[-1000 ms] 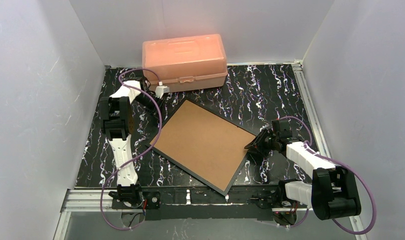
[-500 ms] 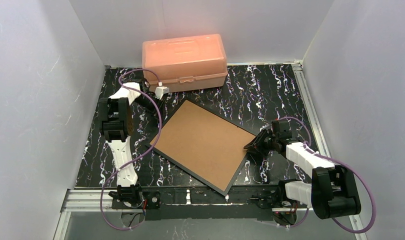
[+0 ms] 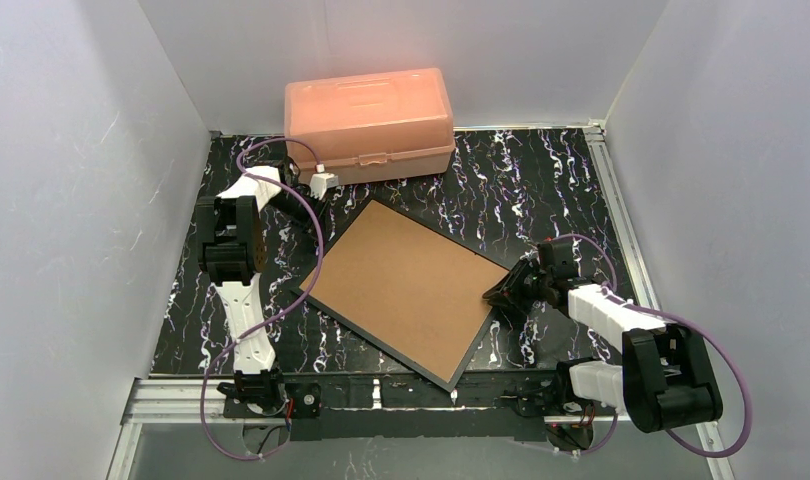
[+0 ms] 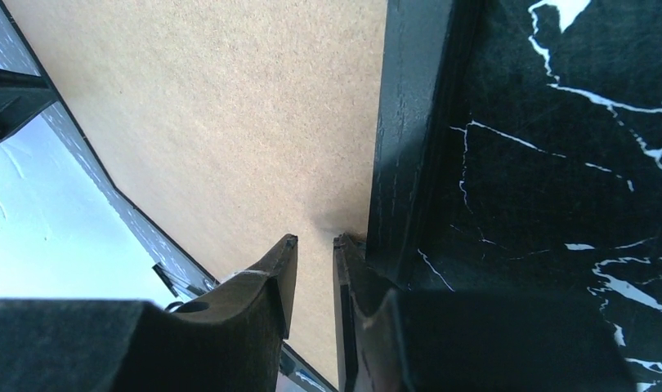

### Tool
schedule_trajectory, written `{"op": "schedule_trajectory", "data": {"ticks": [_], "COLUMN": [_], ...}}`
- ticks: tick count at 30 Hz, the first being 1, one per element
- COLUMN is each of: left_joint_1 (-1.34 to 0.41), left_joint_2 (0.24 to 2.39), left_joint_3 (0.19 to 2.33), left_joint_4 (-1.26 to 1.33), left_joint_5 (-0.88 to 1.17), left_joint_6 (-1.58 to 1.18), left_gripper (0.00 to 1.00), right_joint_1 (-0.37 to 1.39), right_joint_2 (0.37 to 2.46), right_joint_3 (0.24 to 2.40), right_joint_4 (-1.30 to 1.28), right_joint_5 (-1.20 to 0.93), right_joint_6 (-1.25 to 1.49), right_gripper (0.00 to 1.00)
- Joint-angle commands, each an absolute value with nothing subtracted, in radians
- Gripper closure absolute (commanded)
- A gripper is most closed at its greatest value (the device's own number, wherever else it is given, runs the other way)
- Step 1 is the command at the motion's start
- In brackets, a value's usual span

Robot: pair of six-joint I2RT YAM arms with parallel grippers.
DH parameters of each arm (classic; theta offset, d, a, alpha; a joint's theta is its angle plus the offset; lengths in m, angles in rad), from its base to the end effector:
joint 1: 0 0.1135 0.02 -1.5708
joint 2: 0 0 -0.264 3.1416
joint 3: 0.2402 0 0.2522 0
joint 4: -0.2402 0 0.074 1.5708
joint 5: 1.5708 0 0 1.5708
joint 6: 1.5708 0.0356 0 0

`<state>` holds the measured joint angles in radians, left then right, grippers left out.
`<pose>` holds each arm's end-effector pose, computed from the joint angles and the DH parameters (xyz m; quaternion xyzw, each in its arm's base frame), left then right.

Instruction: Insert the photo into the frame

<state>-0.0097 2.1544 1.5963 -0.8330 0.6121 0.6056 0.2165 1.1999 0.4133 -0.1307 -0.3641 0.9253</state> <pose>0.4233 -0.0246 0.1535 0.3134 0.8969 -0.2617 0.1699 0.1975 0.0564 0.1433 0.2687 0.8937 0.3149 0.1729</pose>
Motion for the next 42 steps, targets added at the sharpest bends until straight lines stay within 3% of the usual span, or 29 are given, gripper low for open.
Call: {"op": "schedule_trajectory", "data": {"ticks": [1,7,12,22,35,42], "left_joint_1": [-0.042,-0.040,-0.039,-0.023,-0.021,-0.021], "left_joint_2": [2.148,2.140,2.122,2.082,2.044,2.069], "left_joint_3": [1.554,1.558,1.558,1.555,1.547,1.513], "left_joint_4": [-0.893,-0.897,-0.908,-0.942,-0.968,-0.957], "left_joint_5": [0.615,0.597,0.583,0.572,0.593,0.583], "left_joint_6": [0.609,0.606,0.616,0.636,0.647,0.663], "left_gripper": [0.82,0.84,0.84,0.79,0.75,0.74], "right_joint_1": [0.228,0.228,0.227,0.228,0.227,0.231], "right_joint_2": [1.230,1.156,1.019,0.829,1.061,0.932], "right_joint_3": [0.380,0.498,0.558,0.437,0.457,0.382], "right_joint_4": [-0.160,-0.242,-0.388,-0.612,-0.327,-0.366], "right_joint_5": [-0.269,-0.323,-0.370,-0.390,-0.319,-0.462], "right_joint_6": [0.910,0.860,0.839,0.827,0.831,0.849], "right_gripper": [0.69,0.67,0.56,0.53,0.58,0.57]}}
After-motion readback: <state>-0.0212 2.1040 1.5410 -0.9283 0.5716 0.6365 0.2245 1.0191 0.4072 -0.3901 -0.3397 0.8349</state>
